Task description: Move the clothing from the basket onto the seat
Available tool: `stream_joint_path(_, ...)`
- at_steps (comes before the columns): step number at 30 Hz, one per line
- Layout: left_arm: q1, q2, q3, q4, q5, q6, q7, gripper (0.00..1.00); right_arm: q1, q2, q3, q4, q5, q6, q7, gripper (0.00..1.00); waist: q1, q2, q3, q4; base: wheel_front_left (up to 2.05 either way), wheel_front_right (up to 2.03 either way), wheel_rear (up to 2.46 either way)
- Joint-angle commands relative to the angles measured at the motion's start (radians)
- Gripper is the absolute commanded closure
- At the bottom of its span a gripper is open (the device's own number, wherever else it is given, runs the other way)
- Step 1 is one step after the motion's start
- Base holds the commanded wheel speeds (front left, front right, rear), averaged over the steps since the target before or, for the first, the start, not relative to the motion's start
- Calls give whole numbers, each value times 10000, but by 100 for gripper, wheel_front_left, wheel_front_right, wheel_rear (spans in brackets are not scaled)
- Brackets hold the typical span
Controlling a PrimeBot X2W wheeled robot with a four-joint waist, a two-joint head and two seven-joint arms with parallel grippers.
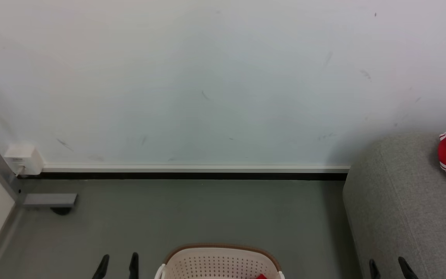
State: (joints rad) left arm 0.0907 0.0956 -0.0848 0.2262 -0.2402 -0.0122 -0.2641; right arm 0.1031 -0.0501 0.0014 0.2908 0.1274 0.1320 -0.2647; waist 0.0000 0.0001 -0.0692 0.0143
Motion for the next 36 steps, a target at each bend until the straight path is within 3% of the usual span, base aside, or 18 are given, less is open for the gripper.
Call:
stream_joint_path(1, 19, -33, 72, 65, 194, -68, -4, 0, -87, -10, 24, -32, 101, -27, 7, 0, 0, -1, 19, -18, 0, 0, 0)
stream_joint_path(16, -147, -292, 460, 146, 579, -397, -4, 0, -232, -8, 72, -89, 122, -27, 7, 0, 0, -1, 214, -115, 0, 0, 0)
stream_joint_path(25, -627, -348, -19, 511, 864, -659, -4, 0, -564, -9, 36, -240, -20, -27, 7, 0, 0, -1, 725, -433, 0, 0, 0)
stream_joint_path(36, -2771, -317, -1056, 1619, 1404, -866, 307, 0, -1889, -8, 6, -908, 6, -27, 9, 0, 0, -1, 3040, -1213, 0, 0, 0)
